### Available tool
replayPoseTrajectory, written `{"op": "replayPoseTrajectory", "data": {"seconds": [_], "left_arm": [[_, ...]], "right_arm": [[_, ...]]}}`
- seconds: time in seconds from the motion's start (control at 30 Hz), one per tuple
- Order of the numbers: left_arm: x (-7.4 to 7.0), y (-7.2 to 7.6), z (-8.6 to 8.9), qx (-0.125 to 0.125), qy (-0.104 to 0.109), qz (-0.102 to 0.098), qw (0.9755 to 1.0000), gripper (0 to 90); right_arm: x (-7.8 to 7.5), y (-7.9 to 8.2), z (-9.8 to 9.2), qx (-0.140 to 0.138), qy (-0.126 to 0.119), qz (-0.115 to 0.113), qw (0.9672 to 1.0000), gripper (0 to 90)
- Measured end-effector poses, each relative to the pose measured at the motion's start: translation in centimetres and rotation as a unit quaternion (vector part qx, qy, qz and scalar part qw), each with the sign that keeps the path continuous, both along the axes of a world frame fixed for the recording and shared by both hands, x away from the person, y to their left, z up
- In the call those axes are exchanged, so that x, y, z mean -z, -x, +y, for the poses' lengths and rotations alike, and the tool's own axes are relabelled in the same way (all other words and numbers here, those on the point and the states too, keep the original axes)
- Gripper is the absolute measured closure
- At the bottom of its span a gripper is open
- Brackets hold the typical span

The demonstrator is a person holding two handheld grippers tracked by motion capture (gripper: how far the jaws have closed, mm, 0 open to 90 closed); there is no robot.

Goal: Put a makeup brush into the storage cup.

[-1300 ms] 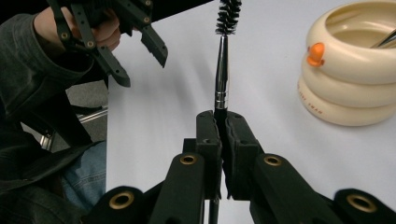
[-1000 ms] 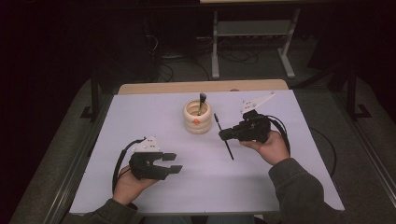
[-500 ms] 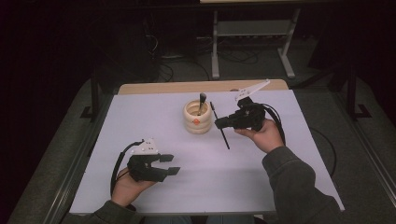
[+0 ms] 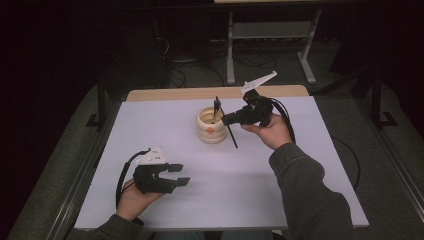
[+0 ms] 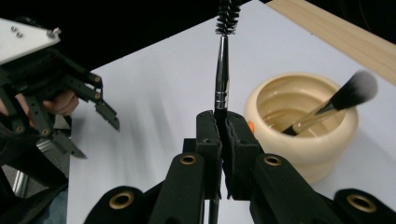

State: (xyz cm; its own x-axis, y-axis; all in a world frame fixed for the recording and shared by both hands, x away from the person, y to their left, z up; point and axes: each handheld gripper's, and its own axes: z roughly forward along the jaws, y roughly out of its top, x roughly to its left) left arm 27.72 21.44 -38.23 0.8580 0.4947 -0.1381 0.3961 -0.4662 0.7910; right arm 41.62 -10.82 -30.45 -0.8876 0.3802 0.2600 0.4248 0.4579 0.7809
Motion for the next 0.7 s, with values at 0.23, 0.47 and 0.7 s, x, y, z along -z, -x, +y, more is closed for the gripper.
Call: {"op": "replayPoseTrajectory", "data": {"seconds": [0.23,0.47,0.7], "left_arm": [[0.0,-0.1,0.0,0.003,0.000,0.001,1.0000,45.2],[0.0,-0.1,0.0,0.005,-0.005,-0.005,1.0000,45.0],[0.1,0.0,-0.1,0.002,-0.002,-0.001,1.0000,44.8]], "right_arm": [[-1.0,-1.4,1.6,0.001,0.000,0.002,1.0000,84.6],[-2.0,-3.1,2.8,0.009,0.002,-0.002,1.0000,84.6],[-3.2,-4.8,3.4,0.031,0.001,-0.011,0.9995,84.5]]}}
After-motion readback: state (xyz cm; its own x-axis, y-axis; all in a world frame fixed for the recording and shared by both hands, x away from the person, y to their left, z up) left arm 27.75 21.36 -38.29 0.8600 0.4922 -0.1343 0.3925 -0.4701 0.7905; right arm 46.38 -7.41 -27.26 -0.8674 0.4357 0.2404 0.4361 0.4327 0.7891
